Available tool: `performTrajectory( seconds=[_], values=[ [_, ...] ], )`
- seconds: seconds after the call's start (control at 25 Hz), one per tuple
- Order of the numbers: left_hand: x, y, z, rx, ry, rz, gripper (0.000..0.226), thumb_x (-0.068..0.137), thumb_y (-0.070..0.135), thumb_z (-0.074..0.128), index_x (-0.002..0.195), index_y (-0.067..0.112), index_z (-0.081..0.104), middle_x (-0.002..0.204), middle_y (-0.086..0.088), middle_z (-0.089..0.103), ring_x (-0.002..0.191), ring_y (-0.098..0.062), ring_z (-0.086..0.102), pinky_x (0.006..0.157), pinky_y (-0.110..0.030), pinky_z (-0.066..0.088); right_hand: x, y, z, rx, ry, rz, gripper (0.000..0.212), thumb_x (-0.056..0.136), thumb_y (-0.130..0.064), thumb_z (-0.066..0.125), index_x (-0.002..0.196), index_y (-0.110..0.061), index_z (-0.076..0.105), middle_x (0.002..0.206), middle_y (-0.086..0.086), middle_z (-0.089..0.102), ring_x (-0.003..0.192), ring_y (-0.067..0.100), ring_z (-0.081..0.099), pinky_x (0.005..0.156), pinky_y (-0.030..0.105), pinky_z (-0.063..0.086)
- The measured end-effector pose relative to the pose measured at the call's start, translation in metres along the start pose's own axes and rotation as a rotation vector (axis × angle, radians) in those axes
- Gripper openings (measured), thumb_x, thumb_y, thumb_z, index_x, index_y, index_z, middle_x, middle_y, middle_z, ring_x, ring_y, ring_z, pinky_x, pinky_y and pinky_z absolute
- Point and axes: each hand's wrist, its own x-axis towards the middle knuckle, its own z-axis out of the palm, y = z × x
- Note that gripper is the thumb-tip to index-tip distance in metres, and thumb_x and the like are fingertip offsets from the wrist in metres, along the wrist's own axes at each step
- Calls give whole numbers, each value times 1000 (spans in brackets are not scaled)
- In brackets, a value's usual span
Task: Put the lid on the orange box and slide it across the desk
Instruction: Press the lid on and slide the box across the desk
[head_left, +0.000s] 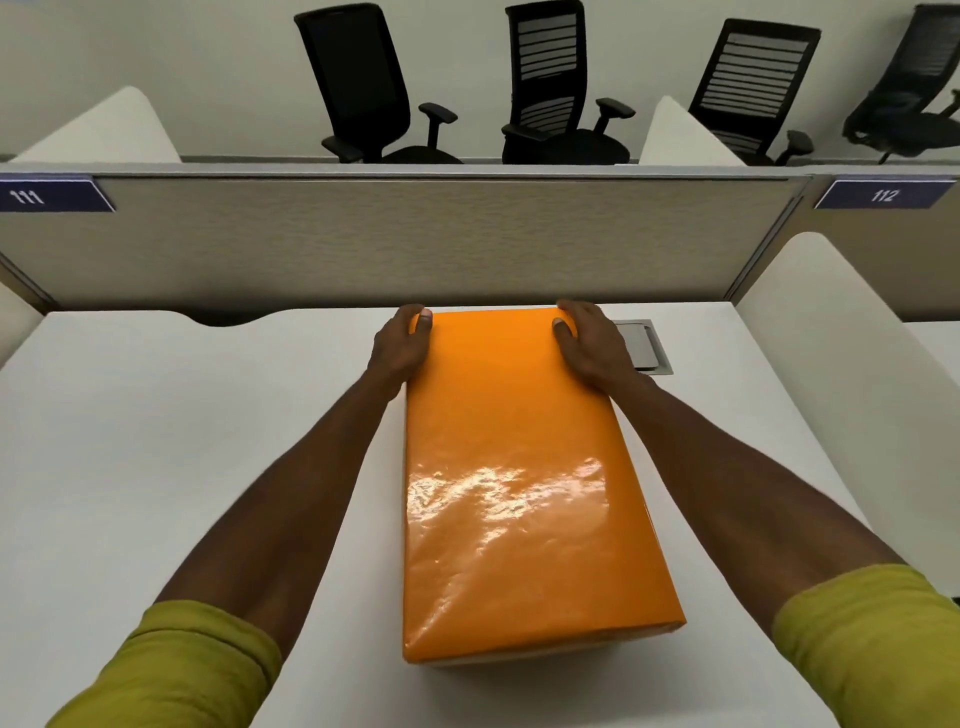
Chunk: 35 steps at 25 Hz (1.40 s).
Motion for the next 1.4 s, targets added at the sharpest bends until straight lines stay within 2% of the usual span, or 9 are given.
performTrajectory(
  seconds=[0.12, 0.4, 0.48, 0.56, 0.72, 0.84, 1.0, 1.2, 1.4],
  values=[
    [16, -4, 6, -69, 30, -51, 40, 104, 41, 42, 128, 13, 59, 128, -10, 60, 112, -25, 54, 89, -36, 41, 15, 1, -1, 77, 85, 25, 36, 102, -26, 45, 129, -5, 57, 132, 20, 57, 120, 33, 53, 94, 37, 40],
    [29, -19, 13, -130, 80, -108, 33, 102, 42, 44, 95, 14, 60, 86, 0, 59, 87, -20, 56, 80, -36, 43, 32, 6, 12, 275, 138, 196, 29, 101, -25, 46, 114, -8, 66, 114, 14, 67, 106, 28, 60, 83, 30, 41],
    [25, -16, 13, -122, 93, -96, 34, 102, 42, 45, 99, 12, 61, 95, -5, 63, 98, -26, 60, 83, -36, 44, 28, 6, 10, 290, 126, 203, 29, 102, -27, 46, 117, -10, 65, 117, 13, 66, 110, 29, 59, 85, 30, 41],
    [15, -11, 11, -152, 127, -100, 41, 101, 45, 48, 119, 11, 62, 121, -11, 65, 116, -29, 60, 93, -39, 47, 18, 2, 2, 282, 97, 202, 35, 103, -33, 44, 129, -14, 58, 128, 13, 62, 119, 30, 56, 91, 33, 42],
    [-46, -20, -1, -277, 126, -130, 60, 99, 54, 49, 150, 23, 43, 156, -7, 46, 140, -28, 47, 112, -47, 43, -48, -5, -17, 278, 41, 223, 62, 97, -50, 49, 151, -25, 33, 149, 9, 47, 131, 28, 49, 100, 39, 41],
    [-142, -49, -9, -330, 81, -97, 74, 88, 69, 54, 153, 39, 36, 162, 2, 39, 143, -21, 45, 110, -47, 44, -146, -3, -30, 356, 47, 256, 76, 86, -66, 54, 151, -41, 26, 155, -2, 39, 126, 18, 53, 89, 32, 44],
    [-264, -78, -2, -220, -102, 20, 98, 66, 85, 64, 150, 62, 19, 163, 25, 28, 143, -5, 42, 107, -31, 43, -263, -8, -31, 424, -2, 305, 85, 72, -78, 61, 145, -59, 22, 151, -17, 38, 126, 7, 47, 96, 34, 47],
    [-298, -87, 9, -71, -181, 110, 115, 64, 87, 61, 153, 59, -7, 169, 19, 15, 152, -16, 32, 118, -51, 38, -309, -21, -7, 313, -30, 243, 86, 85, -64, 54, 154, -42, 6, 157, -17, 25, 135, 4, 32, 109, 28, 30],
    [-297, -86, 6, -64, -184, 160, 113, 65, 87, 62, 154, 57, -2, 168, 20, 19, 151, -13, 32, 118, -46, 38, -311, -20, -6, 340, -26, 243, 88, 86, -65, 54, 154, -42, 4, 147, -25, 25, 132, 2, 31, 106, 28, 29]
  ],
)
